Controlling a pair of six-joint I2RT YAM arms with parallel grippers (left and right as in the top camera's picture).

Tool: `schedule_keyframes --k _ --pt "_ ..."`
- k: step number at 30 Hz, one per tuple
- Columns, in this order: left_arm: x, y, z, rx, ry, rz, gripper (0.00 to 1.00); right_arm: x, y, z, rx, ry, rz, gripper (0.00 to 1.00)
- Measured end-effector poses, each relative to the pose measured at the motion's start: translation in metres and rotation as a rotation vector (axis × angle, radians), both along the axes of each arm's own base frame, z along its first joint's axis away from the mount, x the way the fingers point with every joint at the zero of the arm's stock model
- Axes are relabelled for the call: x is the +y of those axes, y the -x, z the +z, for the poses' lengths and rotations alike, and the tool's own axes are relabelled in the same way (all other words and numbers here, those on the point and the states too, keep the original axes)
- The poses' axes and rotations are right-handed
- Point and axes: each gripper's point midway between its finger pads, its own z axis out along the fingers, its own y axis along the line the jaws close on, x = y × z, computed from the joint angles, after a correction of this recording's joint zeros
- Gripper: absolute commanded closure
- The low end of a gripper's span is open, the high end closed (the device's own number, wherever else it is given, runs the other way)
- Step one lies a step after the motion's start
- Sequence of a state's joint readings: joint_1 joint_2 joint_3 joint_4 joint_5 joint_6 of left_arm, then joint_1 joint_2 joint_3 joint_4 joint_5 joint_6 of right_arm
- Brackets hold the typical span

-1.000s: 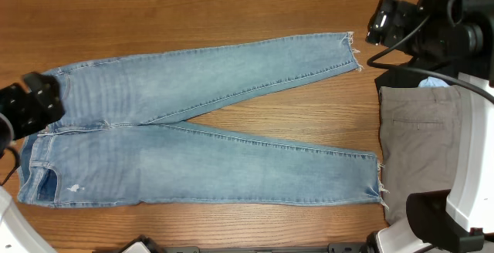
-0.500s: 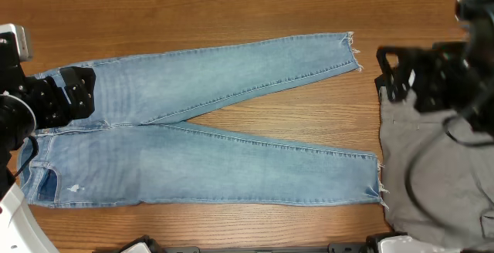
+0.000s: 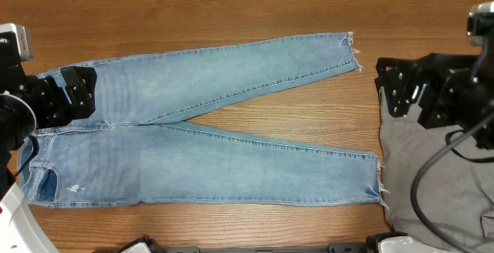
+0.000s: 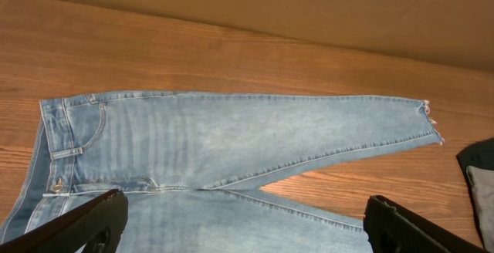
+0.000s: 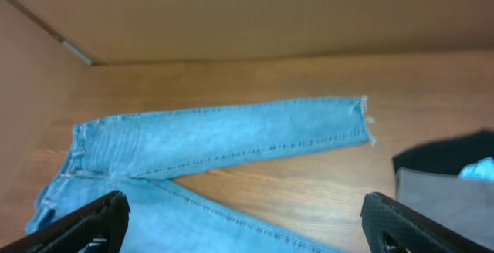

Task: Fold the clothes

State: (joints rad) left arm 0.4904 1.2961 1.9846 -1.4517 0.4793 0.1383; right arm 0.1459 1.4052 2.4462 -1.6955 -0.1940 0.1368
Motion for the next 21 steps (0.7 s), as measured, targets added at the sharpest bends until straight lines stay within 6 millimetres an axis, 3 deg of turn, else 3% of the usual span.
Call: schedule_keyframes --k 6,12,16,21 --pt "0.000 0.001 -0.001 0.004 0.002 0.000 0.00 0.003 -0.010 -0.008 0.043 -0.023 -0.008 0.00" --pt "-0.001 0.001 -0.001 0.006 0.003 0.000 0.00 0.003 -0.014 0.004 -0.034 0.015 0.022 0.00" --pt "0.000 0.001 -0.001 0.006 0.003 0.000 0.00 -0.008 -0.023 0.033 -0.196 0.093 -0.008 0.00" --pt "-0.001 0.002 -0.003 0.014 0.007 0.000 0.00 -0.015 -0.024 0.082 -0.418 0.113 -0.040 0.00"
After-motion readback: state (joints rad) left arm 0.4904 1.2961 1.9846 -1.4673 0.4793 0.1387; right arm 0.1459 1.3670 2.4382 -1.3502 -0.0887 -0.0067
